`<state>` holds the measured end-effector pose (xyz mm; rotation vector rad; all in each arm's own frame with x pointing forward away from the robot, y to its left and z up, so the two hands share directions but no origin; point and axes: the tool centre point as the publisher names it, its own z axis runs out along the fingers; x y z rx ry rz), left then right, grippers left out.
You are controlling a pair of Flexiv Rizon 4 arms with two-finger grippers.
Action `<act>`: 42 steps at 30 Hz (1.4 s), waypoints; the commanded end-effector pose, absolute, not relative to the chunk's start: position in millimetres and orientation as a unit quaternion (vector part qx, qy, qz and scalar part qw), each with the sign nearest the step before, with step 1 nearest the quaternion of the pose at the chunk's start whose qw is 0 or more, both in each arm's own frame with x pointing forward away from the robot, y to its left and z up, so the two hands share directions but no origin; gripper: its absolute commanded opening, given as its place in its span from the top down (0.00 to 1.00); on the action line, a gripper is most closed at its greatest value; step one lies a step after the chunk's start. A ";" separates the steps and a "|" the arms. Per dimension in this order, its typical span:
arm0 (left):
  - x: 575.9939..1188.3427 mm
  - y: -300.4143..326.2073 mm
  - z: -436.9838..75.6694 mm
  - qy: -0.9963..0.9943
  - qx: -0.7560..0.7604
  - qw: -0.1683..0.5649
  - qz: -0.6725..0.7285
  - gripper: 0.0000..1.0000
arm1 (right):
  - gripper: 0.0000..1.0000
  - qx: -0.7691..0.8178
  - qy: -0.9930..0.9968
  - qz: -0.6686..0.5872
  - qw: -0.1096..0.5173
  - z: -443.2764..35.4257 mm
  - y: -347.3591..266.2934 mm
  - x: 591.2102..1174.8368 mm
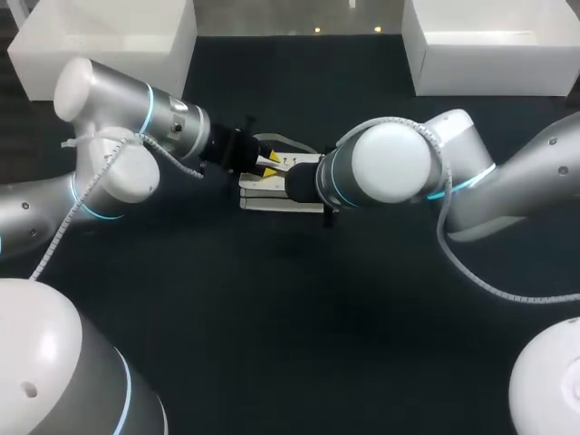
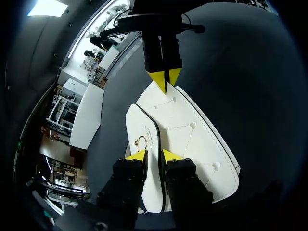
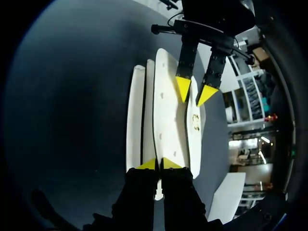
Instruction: Pick up the bag, open it, inspect its contents, close it, and place it on the opposite side
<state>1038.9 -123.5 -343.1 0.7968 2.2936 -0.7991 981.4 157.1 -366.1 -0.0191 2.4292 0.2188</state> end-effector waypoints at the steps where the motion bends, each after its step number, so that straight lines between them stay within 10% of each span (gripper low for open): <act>1: 1043.9 -125.6 -343.9 0.859 0.296 0.285 -0.304 0.86 | 1.00 -0.008 0.934 0.086 0.346 -368.2 157.2 980.7; 4: 1044.7 -125.1 -343.0 0.862 0.291 0.280 -0.307 1.00 | 1.00 -0.008 0.934 0.086 0.346 -368.2 157.2 980.7; 42: 1072.7 -111.8 -317.4 0.907 0.162 0.099 -0.375 1.00 | 1.00 -0.008 0.934 0.086 0.346 -368.2 157.2 980.7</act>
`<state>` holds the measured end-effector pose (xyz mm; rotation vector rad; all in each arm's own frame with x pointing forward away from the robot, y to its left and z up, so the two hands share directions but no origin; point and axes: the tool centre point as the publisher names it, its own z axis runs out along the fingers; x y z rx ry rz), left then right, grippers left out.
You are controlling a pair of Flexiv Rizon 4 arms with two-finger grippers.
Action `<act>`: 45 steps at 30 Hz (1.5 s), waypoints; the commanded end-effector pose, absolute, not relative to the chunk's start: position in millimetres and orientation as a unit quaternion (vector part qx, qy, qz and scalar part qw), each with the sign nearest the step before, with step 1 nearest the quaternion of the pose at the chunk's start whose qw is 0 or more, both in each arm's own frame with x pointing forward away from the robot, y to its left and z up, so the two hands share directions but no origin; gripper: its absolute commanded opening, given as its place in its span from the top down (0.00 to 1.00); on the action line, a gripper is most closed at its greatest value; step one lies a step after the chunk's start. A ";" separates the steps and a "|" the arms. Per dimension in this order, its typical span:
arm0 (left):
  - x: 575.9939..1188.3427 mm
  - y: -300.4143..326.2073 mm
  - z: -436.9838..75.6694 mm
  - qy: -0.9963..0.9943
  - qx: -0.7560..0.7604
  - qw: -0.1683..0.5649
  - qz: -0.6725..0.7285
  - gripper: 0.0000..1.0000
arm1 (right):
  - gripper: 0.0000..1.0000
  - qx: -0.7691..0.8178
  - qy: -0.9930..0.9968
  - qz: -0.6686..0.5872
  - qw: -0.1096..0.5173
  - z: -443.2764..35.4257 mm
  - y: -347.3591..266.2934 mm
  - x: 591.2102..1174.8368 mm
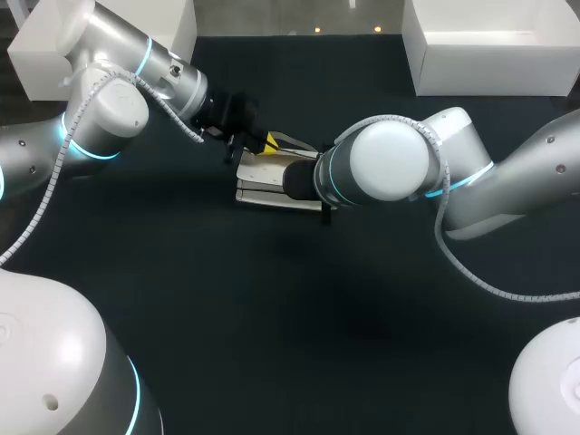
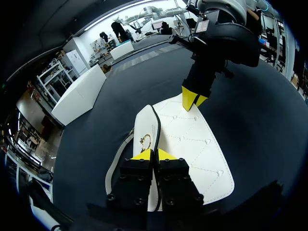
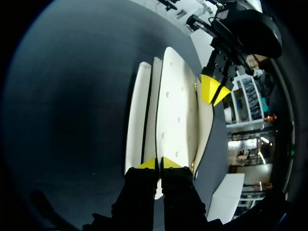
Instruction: Pick up the bag, open it, inspect its contents, close it, and place it on the opposite side
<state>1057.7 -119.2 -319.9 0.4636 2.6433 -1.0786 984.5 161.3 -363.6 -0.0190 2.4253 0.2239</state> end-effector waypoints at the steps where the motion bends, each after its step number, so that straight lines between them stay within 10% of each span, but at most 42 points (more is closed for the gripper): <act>1: 1073.3 -111.5 -317.0 0.906 0.161 0.098 -0.379 1.00 | 1.00 -0.008 0.934 0.086 0.346 -368.2 157.2 980.7; 21: 1065.7 -117.5 -317.9 0.911 0.157 0.123 -0.361 1.00 | 1.00 -0.008 0.934 0.086 0.346 -368.2 157.2 980.7; 30: 1057.0 -119.5 -320.3 0.915 0.159 0.159 -0.334 0.16 | 1.00 -0.008 0.934 0.086 0.346 -368.2 157.2 980.7; 45: 1086.3 -120.5 -341.5 0.923 0.118 0.156 -0.331 0.19 | 1.00 -0.008 0.934 0.086 0.346 -368.2 157.2 980.7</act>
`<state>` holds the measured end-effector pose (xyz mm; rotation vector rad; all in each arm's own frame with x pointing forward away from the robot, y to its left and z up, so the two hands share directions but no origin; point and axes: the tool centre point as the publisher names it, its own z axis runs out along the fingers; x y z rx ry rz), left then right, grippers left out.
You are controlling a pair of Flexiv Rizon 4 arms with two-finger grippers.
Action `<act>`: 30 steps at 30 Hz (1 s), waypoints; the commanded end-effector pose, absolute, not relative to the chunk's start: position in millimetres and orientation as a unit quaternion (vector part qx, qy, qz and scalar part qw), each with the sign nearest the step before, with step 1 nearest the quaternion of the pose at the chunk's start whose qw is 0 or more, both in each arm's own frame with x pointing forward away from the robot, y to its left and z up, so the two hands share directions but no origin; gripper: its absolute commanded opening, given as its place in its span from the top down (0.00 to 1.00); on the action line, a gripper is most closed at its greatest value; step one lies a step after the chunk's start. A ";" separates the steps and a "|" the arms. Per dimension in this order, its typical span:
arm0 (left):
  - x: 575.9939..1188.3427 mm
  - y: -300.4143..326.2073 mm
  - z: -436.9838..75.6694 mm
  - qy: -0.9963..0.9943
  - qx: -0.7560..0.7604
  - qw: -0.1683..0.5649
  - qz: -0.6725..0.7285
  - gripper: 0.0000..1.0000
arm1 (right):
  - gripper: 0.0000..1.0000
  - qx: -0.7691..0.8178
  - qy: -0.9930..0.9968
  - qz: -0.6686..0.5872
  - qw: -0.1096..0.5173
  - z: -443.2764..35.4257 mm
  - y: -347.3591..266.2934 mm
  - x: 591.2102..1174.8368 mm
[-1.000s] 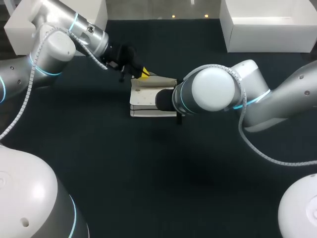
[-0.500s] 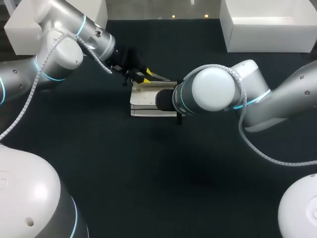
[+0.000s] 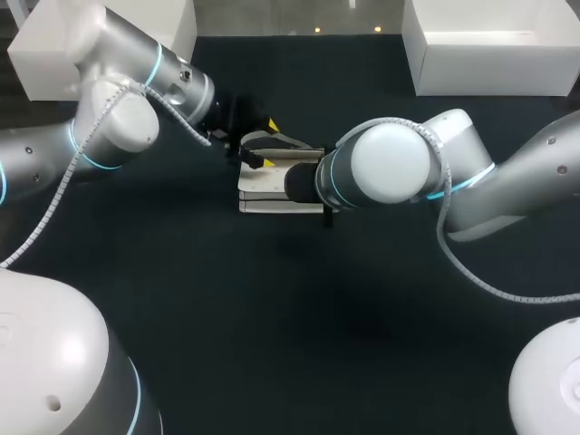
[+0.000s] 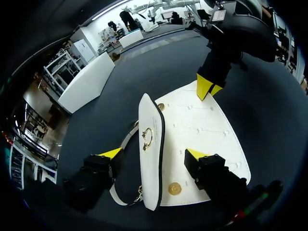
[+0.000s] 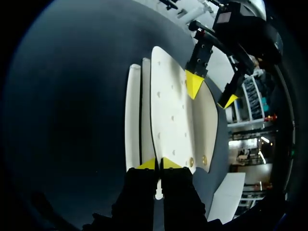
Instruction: Pick up the bag, open it, inspect its contents, close it, and place it on the opposite side
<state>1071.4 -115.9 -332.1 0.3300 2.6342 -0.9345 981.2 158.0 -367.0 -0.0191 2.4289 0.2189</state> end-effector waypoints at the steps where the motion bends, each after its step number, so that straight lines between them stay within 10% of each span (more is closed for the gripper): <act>1: 1087.7 -120.7 -342.1 0.923 0.115 0.154 -0.333 0.22 | 1.00 -0.008 0.934 0.086 0.346 -368.2 157.2 980.7; 30: 1098.5 -122.9 -352.7 0.935 0.103 0.139 -0.310 0.85 | 1.00 -0.008 0.934 0.086 0.346 -368.2 157.2 980.7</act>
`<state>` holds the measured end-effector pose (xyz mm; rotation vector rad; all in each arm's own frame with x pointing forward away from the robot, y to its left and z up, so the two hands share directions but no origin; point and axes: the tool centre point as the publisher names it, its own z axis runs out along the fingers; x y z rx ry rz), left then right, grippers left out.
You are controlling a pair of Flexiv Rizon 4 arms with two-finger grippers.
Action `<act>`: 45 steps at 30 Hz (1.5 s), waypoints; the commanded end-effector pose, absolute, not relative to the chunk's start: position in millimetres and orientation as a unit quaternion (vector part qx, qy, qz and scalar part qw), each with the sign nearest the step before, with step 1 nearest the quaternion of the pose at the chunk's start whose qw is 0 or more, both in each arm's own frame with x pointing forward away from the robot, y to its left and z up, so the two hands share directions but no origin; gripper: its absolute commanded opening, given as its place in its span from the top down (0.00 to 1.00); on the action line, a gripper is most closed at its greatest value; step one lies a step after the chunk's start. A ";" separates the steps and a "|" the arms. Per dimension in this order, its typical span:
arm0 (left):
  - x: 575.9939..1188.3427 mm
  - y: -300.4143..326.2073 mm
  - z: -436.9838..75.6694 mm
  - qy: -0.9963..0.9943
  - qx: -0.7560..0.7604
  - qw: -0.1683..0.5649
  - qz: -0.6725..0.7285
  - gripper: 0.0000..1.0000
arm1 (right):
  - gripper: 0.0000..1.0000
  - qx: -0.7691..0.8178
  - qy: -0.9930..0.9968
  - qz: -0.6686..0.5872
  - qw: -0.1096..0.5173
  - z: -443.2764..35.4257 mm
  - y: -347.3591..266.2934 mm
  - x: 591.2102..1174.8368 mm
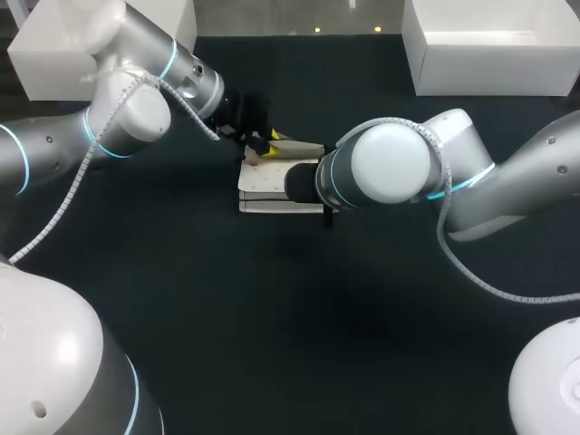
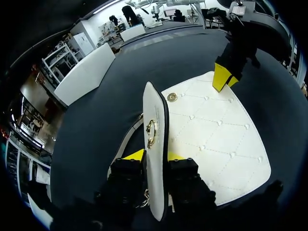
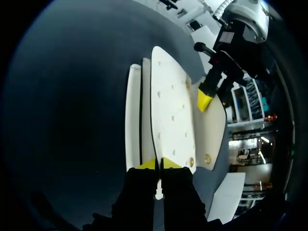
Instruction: Pick up the bag, open it, inspect its contents, close it, and place it on the opposite side
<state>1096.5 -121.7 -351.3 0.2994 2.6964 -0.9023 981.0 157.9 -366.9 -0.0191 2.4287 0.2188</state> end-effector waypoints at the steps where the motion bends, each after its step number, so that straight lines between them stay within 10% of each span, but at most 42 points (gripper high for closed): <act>1: 1098.5 -122.9 -352.8 0.935 0.102 0.139 -0.310 0.90 | 1.00 -0.008 0.934 0.086 0.346 -368.2 157.2 980.7; 16: 1096.7 -122.9 -351.4 0.936 0.102 0.138 -0.308 1.00 | 1.00 -0.008 0.934 0.086 0.346 -368.2 157.2 980.7; 17: 1096.3 -123.0 -350.5 0.935 0.102 0.138 -0.309 1.00 | 0.94 -0.008 0.934 0.086 0.346 -368.2 157.2 980.7; 20: 1095.6 -123.6 -347.6 0.935 0.103 0.139 -0.311 1.00 | 0.00 -0.006 0.934 0.084 0.346 -365.2 156.8 978.8; 43: 1079.0 -126.9 -289.4 0.932 0.081 0.125 -0.329 1.00 | 0.00 0.017 0.923 0.075 0.376 -289.5 154.4 944.5; 44: 1078.1 -126.8 -287.6 0.932 0.080 0.125 -0.329 1.00 | 0.02 0.019 0.923 0.074 0.377 -287.1 154.1 944.8; 45: 1076.6 -126.5 -284.8 0.932 0.079 0.124 -0.330 1.00 | 0.27 0.020 0.923 0.073 0.377 -283.4 153.7 945.2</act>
